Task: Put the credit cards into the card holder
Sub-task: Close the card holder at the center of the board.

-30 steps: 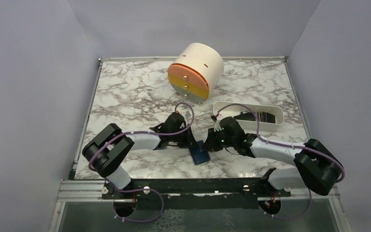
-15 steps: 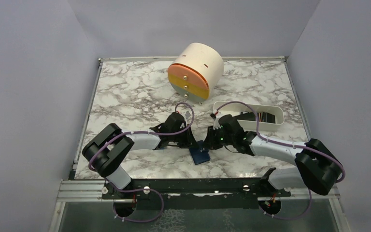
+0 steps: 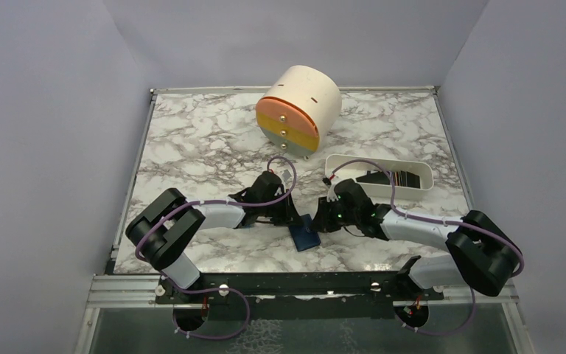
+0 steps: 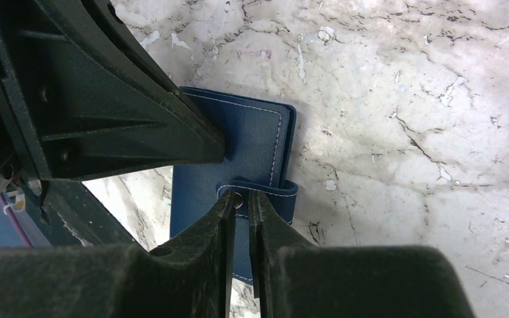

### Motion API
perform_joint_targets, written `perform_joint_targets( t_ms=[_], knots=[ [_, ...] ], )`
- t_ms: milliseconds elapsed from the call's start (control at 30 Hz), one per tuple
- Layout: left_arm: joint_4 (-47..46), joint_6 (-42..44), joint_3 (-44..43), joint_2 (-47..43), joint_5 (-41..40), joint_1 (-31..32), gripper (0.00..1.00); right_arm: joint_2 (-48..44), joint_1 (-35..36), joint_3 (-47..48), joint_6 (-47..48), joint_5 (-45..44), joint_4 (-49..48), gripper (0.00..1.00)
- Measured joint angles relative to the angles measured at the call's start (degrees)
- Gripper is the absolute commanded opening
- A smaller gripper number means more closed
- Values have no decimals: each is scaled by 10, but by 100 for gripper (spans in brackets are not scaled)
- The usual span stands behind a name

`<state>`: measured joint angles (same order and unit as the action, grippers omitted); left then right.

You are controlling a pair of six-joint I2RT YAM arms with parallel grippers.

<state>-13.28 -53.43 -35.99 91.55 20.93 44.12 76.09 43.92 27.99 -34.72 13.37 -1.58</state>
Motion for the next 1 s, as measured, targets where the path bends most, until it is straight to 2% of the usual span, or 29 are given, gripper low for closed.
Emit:
perform_joint_targets(
  t_ms=[400, 1000],
  knots=[
    [0, 0, -3, 4, 0, 0, 7, 12, 0, -11, -12, 19, -44, 13],
    [1, 0, -6, 5, 0, 1, 7, 18, 0, -5, -1, 22, -36, 10]
  ],
)
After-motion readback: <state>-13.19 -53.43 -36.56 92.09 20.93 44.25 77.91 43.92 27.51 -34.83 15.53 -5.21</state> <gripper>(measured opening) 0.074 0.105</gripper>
